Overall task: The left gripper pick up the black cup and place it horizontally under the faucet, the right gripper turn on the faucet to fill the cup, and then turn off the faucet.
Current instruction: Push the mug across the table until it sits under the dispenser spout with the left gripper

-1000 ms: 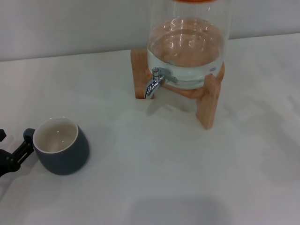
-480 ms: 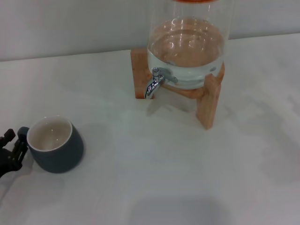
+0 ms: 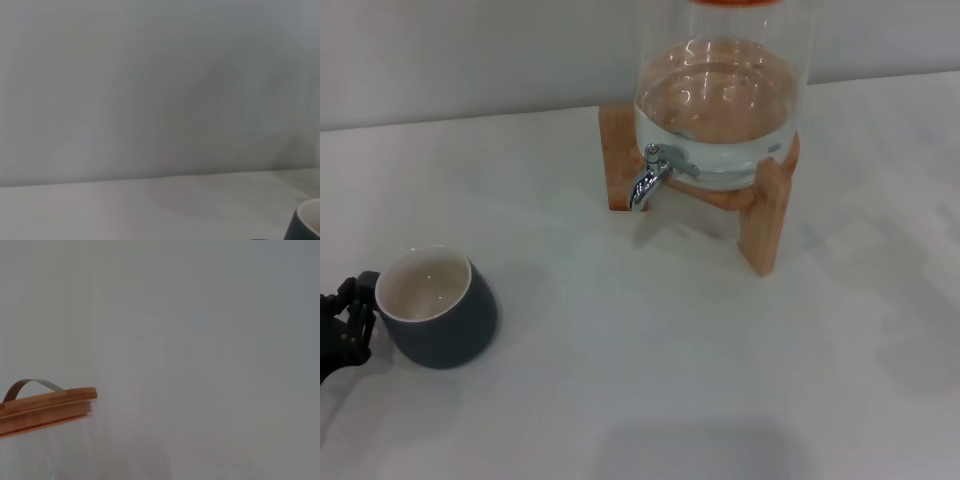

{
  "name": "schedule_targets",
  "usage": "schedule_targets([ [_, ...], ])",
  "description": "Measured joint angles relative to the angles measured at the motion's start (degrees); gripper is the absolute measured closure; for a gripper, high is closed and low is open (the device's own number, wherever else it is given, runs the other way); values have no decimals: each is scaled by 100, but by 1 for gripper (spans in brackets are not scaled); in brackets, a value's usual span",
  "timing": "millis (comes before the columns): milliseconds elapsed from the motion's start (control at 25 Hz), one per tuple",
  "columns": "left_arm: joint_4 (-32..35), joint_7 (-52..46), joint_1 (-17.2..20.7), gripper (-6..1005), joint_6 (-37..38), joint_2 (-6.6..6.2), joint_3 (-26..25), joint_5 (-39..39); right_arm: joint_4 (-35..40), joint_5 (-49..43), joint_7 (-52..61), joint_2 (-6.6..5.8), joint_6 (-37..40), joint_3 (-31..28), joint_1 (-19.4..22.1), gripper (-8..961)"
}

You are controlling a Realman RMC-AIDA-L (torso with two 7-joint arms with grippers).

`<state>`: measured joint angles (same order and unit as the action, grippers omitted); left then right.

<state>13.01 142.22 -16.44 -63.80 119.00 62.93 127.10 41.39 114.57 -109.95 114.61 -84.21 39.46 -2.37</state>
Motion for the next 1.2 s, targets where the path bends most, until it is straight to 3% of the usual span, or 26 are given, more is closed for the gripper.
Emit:
schedule_targets([
  [1200, 76, -145, -62, 858, -477, 1, 79, -2, 0, 0, 0, 0, 1, -9, -1, 262],
])
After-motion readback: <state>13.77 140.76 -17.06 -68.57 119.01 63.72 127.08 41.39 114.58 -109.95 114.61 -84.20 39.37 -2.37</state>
